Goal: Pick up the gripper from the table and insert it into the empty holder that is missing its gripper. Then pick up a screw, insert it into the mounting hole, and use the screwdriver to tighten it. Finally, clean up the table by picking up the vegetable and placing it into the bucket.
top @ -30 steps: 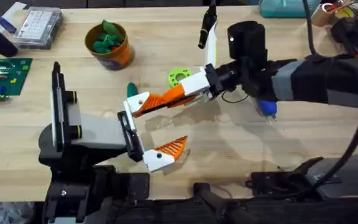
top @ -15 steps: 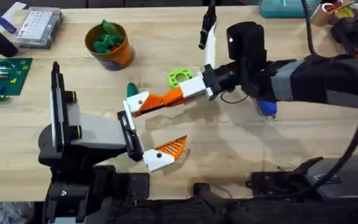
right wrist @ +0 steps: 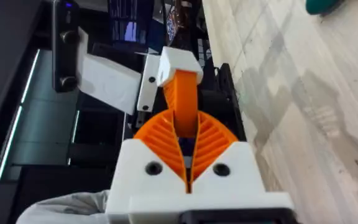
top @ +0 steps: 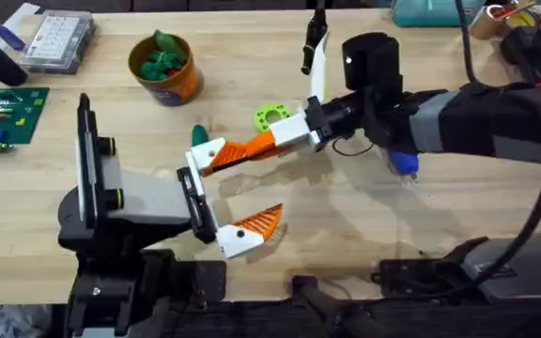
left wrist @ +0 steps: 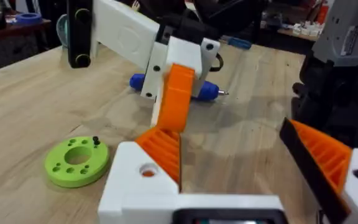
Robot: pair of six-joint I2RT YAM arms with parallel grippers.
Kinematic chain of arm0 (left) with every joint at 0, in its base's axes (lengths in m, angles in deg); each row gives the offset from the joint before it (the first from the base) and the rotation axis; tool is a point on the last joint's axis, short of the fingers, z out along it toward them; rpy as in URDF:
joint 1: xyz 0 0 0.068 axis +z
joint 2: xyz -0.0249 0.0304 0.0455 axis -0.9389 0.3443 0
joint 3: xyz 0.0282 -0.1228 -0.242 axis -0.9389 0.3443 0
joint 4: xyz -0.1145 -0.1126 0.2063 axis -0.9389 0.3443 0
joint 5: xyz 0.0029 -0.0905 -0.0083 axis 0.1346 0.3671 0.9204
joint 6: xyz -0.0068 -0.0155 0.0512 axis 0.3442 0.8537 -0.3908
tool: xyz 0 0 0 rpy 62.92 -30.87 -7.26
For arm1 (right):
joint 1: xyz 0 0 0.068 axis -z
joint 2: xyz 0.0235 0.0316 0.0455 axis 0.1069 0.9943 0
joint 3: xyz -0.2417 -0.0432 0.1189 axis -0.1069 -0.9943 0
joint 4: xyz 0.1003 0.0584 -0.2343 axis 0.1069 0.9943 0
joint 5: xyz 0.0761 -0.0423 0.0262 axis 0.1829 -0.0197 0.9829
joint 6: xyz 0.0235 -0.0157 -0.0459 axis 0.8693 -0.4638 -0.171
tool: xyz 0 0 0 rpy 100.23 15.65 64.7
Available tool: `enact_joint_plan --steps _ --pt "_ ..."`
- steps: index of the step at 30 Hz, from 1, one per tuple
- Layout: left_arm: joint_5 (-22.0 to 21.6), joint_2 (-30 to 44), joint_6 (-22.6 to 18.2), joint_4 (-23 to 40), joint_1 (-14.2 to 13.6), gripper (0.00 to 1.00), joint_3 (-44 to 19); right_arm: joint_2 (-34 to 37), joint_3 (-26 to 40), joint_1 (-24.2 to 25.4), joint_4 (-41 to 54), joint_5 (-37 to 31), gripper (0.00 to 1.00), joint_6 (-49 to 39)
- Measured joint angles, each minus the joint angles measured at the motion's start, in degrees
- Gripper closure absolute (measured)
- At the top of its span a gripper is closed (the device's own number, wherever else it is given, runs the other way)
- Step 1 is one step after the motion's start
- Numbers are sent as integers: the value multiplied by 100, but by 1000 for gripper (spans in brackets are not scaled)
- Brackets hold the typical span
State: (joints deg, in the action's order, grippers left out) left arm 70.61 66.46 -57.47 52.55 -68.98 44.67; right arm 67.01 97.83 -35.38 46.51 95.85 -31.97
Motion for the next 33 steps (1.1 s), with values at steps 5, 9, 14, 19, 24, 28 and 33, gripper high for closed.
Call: enact_joint_plan --steps 5,9,14,19,24,28,33 --pt "-18 1 20 3 0 14 0 0 0 -2 -17 -76 993 92" --pt "-20 1 40 7 0 14 0 0 0 -2 -31 -138 993 225" --pt "-56 1 84 4 2 14 0 -2 0 -36 -41 -219 993 338" --pt "-68 2 111 3 17 14 0 -2 0 -50 -48 -280 993 403" --pt "-76 2 116 1 17 15 0 -2 0 -54 -54 -294 993 444" --pt "-79 2 130 1 17 14 0 -2 0 -54 -55 -304 993 451" --pt "-81 2 130 -1 17 14 0 -2 0 -58 -55 -306 959 462"
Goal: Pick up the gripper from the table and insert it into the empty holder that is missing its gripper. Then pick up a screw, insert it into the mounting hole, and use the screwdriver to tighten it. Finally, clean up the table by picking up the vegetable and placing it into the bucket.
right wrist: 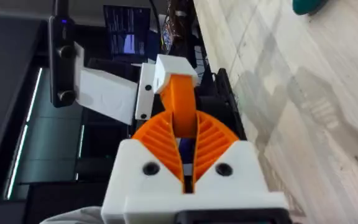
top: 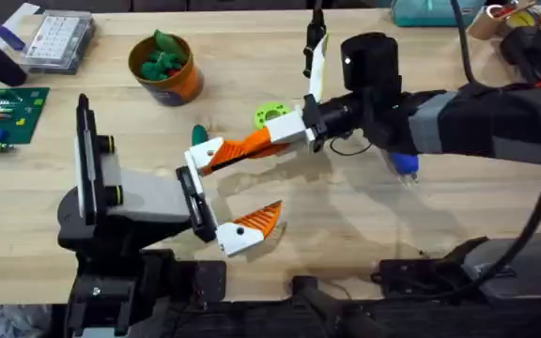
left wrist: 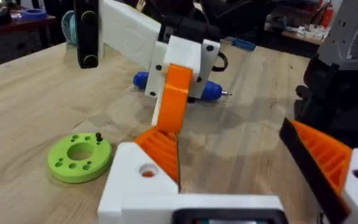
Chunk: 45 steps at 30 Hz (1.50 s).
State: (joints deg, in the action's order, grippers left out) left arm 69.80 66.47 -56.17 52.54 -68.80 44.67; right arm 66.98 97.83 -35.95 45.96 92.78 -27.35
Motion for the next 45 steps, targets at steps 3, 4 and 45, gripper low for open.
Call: enact_joint_plan --steps 3,4,45 --pt "-5 0 -2 0 0 14 0 0 0 -3 4 -15 901 19" --pt "-15 0 -2 -1 0 14 0 0 0 -3 9 -35 883 25" --pt "109 0 -28 15 -2 14 -2 1 0 -7 45 -527 19 31"
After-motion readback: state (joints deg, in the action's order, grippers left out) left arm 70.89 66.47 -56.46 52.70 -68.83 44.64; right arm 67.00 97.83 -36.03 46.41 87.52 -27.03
